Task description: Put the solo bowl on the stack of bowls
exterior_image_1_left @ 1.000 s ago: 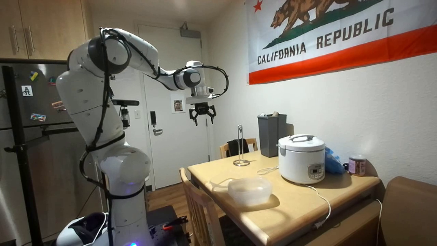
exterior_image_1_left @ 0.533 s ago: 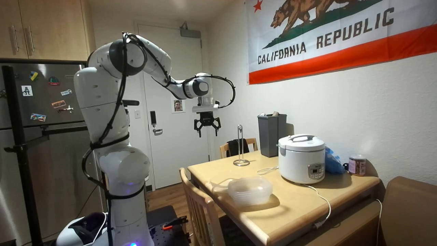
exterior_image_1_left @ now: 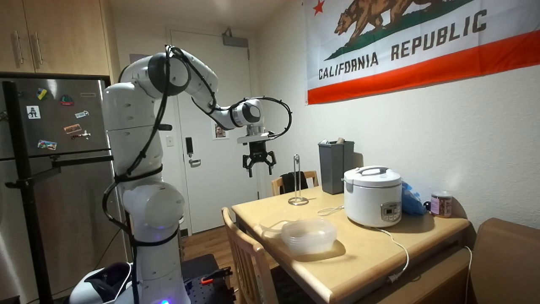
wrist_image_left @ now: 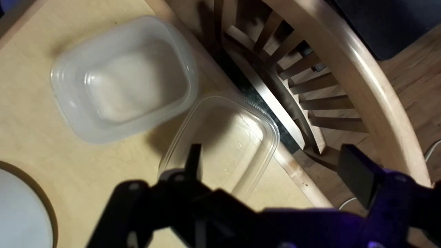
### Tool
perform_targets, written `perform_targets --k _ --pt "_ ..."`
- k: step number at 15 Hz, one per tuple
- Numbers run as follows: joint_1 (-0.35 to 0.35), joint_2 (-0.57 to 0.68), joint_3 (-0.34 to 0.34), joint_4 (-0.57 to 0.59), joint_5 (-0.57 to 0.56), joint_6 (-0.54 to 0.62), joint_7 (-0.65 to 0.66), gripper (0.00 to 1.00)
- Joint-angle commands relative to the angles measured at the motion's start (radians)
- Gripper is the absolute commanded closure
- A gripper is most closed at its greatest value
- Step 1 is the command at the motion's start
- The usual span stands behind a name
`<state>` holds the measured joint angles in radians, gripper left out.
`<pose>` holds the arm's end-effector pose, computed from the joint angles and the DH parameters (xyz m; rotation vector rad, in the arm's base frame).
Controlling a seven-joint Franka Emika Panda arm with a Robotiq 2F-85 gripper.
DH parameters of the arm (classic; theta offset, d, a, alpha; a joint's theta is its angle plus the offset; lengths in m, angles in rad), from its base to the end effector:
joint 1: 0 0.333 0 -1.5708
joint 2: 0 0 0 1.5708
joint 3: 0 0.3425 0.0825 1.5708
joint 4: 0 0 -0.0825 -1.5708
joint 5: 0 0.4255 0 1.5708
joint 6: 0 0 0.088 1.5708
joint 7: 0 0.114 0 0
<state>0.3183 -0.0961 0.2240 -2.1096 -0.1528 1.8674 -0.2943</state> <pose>0.4683 0.2696 0.4483 2.6672 1.2715 -0.1891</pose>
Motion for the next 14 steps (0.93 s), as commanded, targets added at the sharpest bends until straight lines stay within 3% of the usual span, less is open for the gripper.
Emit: perform_targets --k 1,3,6,14 --pt "-0.013 0.001 0.020 0.010 0.002 0.000 -0.005 0.00" --pt "-0.010 -0.002 0.028 0.022 0.001 0.000 -0.010 0.00" --pt "-0.030 0.055 0.020 0.066 0.024 0.013 0.136 0.00" --pt "-0.106 0.221 -0.031 0.094 0.184 0.204 0.230 0.00"
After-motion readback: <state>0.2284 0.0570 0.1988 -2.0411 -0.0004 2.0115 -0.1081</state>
